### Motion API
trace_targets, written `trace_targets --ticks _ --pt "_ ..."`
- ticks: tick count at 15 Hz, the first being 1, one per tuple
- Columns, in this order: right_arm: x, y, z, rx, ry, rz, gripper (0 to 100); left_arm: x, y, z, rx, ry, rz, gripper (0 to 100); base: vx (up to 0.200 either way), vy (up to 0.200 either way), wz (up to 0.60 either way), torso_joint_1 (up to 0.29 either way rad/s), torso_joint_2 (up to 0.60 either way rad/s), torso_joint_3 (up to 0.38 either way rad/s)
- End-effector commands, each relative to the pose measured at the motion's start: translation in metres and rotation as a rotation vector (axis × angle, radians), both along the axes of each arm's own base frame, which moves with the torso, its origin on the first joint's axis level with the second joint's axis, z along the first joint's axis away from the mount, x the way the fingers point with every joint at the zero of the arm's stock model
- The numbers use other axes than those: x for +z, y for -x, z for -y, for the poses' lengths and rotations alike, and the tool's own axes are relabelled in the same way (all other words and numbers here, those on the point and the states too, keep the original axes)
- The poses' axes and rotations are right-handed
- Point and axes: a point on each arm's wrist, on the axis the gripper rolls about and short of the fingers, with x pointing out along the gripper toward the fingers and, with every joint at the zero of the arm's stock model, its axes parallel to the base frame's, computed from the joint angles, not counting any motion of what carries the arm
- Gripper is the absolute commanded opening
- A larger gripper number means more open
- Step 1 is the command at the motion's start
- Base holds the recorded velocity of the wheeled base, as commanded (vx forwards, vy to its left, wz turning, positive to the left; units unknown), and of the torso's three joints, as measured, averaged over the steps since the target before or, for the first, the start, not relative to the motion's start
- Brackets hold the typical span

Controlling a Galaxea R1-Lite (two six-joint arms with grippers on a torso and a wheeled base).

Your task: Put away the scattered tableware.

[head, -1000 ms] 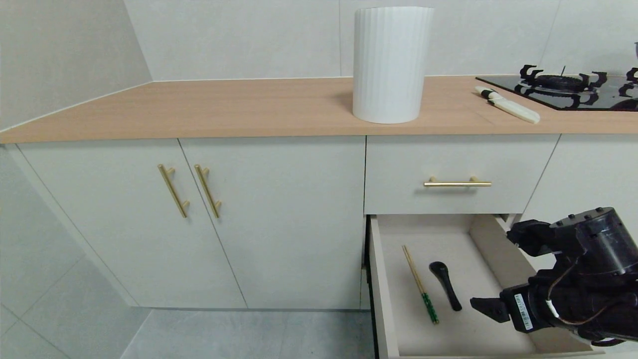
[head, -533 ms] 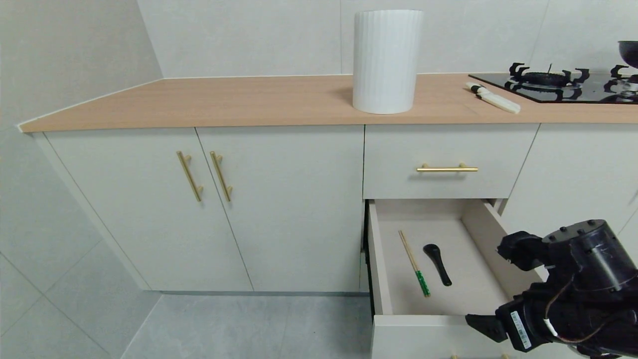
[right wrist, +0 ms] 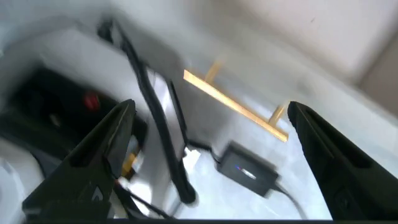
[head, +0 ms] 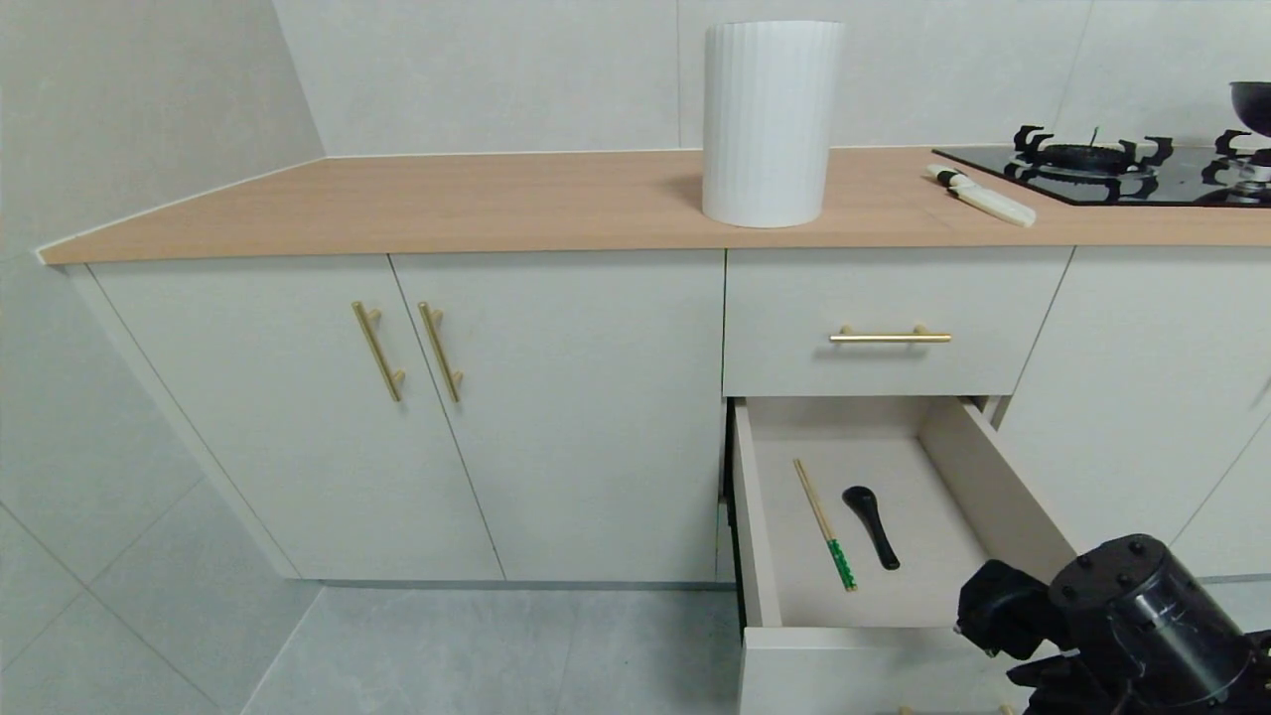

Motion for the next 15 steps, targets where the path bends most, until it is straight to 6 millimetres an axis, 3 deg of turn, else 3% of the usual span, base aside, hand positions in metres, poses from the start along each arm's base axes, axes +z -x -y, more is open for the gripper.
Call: trace_targets --ticks 1,7,15 --pt "-0.009 -0.001 -0.002 0.007 0.031 -0.034 100 0.000 0.000 0.000 0.000 -0.001 0.001 100 0.000 0.000 0.00 0.000 0.00 0.000" --pt "-0.020 -0.016 -0.007 -0.050 0.062 -0.067 100 0.000 0.000 0.000 0.000 0.001 0.001 100 0.000 0.000 0.00 0.000 0.00 0.000" --pt "-0.030 -0.056 -0.018 -0.343 0.077 -0.027 100 0.000 0.000 0.000 0.000 -0.001 0.001 100 0.000 0.000 0.00 0.000 0.00 0.000"
